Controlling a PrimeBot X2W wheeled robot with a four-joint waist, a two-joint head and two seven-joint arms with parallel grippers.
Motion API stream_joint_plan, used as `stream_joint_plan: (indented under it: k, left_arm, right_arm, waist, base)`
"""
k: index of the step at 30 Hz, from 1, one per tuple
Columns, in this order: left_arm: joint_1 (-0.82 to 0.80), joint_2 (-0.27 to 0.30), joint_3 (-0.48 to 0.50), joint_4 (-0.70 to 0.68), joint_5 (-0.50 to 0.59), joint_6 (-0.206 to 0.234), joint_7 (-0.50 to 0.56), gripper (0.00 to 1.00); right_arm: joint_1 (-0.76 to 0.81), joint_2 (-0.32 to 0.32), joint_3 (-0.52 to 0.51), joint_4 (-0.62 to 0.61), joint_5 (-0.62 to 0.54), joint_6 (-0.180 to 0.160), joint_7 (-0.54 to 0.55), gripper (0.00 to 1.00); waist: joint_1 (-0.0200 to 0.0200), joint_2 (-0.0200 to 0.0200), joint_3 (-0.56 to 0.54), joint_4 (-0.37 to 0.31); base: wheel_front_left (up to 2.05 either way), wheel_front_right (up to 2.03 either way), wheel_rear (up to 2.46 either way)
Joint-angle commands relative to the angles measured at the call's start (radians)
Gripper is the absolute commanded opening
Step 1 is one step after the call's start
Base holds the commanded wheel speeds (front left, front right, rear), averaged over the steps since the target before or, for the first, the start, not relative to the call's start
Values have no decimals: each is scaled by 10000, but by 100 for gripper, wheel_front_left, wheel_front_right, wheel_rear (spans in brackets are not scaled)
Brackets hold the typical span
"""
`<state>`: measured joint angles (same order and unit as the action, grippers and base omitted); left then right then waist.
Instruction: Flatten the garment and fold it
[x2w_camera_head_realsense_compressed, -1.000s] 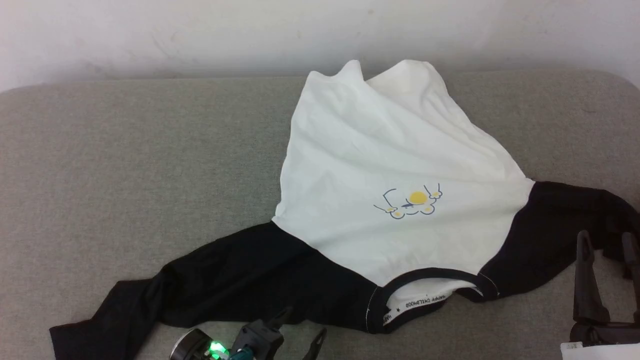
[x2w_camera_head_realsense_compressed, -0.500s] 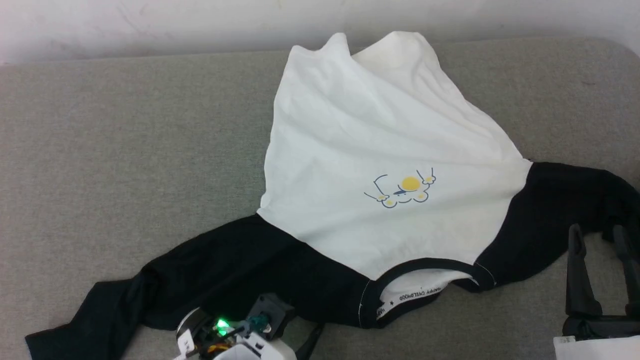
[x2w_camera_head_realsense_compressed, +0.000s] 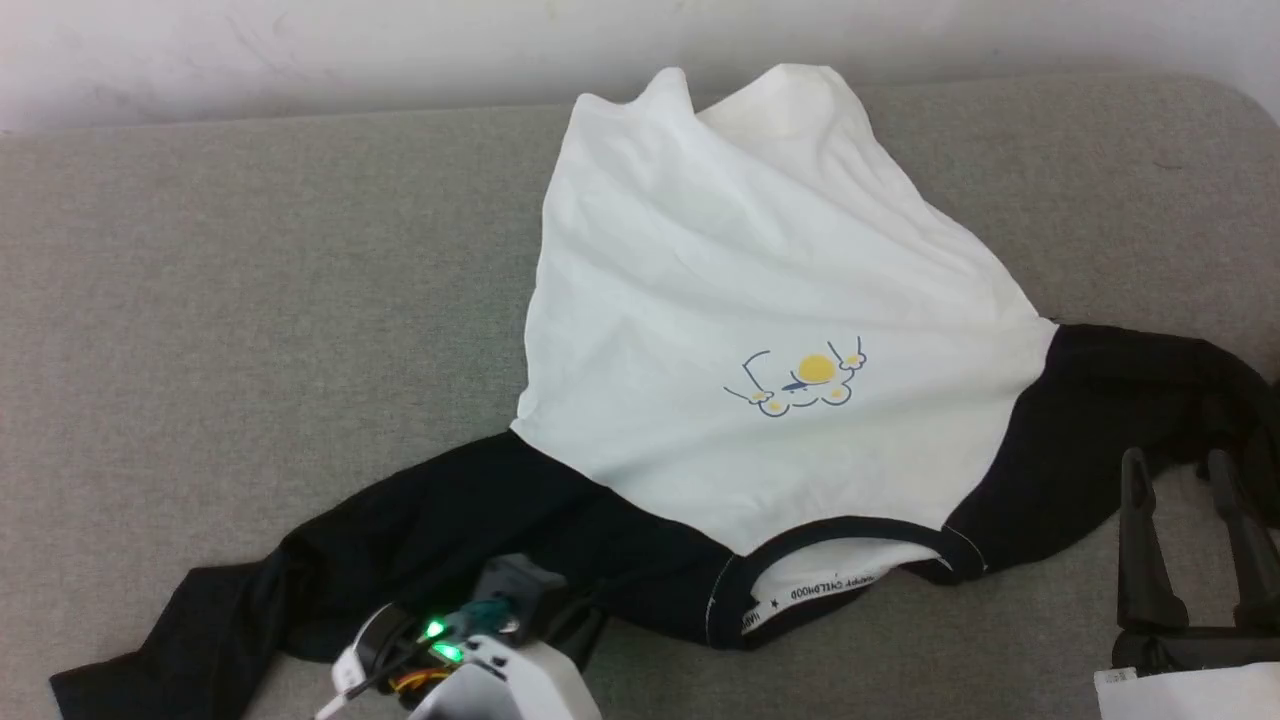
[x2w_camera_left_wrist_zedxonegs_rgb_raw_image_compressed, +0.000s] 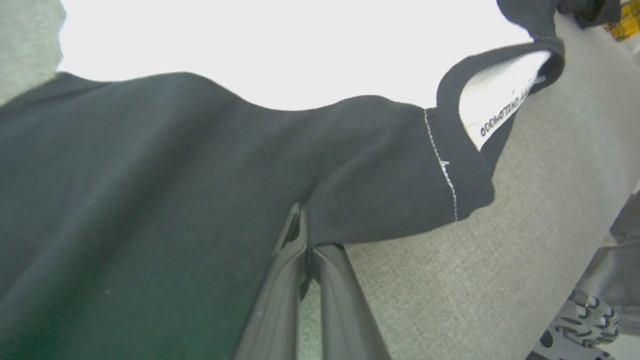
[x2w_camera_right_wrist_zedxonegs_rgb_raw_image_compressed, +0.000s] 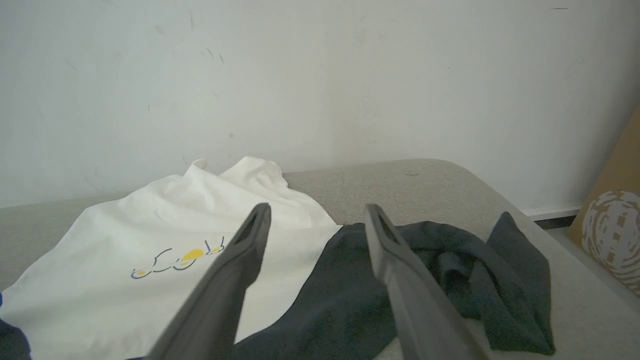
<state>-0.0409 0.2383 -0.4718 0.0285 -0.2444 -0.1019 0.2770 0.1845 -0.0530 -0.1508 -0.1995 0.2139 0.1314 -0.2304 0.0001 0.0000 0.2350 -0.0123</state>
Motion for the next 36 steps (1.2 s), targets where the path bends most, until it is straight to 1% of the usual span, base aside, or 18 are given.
stream_joint_plan:
  k: [1, 5, 9, 12, 15, 17, 20, 24, 27, 30, 32, 36]
  left_arm:
    - [248, -78, 156, -113, -249, 111, -186, 0]
    - [943, -99, 770, -1073, -1124, 240, -527, 0]
    - [1741, 268, 1453, -1889, -1748, 446, -445, 0]
    - [2273, 582, 1906, -2378, -2067, 556, -400, 0]
    - [2501, 722, 2034, -2668, -2122, 602, -409, 0]
    - [2498, 630, 2008, -2796, -2208, 595, -491, 0]
    - [2339, 558, 1938, -2837, -2157, 596, -580, 0]
    - [2009, 490, 1741, -2728, -2091, 491, -624, 0]
    - [1760, 439, 1629, -2615, -2064, 427, -662, 0]
    - [1552, 398, 1535, -2495, -2075, 365, -688, 0]
    - [1444, 380, 1490, -2403, -2090, 331, -710, 0]
    - [1320, 352, 1457, -2233, -2139, 296, -788, 0]
  right_arm:
    - [-62, 28, 10, 52, 42, -7, -20, 100]
    - [9, 28, 42, 146, 114, -7, 24, 100]
    - [97, 28, 100, 190, 110, -7, 198, 100]
    - [136, 28, 200, 222, 54, -7, 745, 100]
    - [82, 28, 305, 303, 47, -7, 1751, 100]
    - [-21, 28, 334, 279, -87, -7, 2636, 100]
    - [-124, -19, 259, 112, -402, -7, 4359, 100]
    - [-331, -541, 334, -137, -672, -7, 6475, 100]
    - [-398, -792, 336, -185, -820, -7, 7924, 100]
    - [-479, -885, 360, -315, -947, -7, 8875, 100]
    - [-507, -792, 327, -377, -950, -7, 9395, 100]
    - [-641, -665, 383, -521, -950, -7, 9707, 100]
  waist:
    - [-1, 0, -128, 75]
    - [-1, 0, -365, 249]
    - [-1, 0, -537, 434]
    - [-1, 0, -542, 533]
    - [-1, 0, -437, 614]
    - [-1, 0, -350, 624]
    - [-1, 0, -172, 637]
    - [-1, 0, 128, 672]
    - [-1, 0, 336, 759]
    - [-1, 0, 512, 885]
    - [-1, 0, 622, 993]
    - [-1, 0, 781, 1192]
  base:
    - [0, 0, 0]
    - [0, 0, 0]
    - [0, 0, 0]
    - [0, 0, 0]
    - [0, 0, 0]
    - [0, 0, 0]
    - [0, 0, 0]
    - [0, 0, 0]
    - [0, 0, 0]
    - [0, 0, 0]
    - [0, 0, 0]
    - [0, 0, 0]
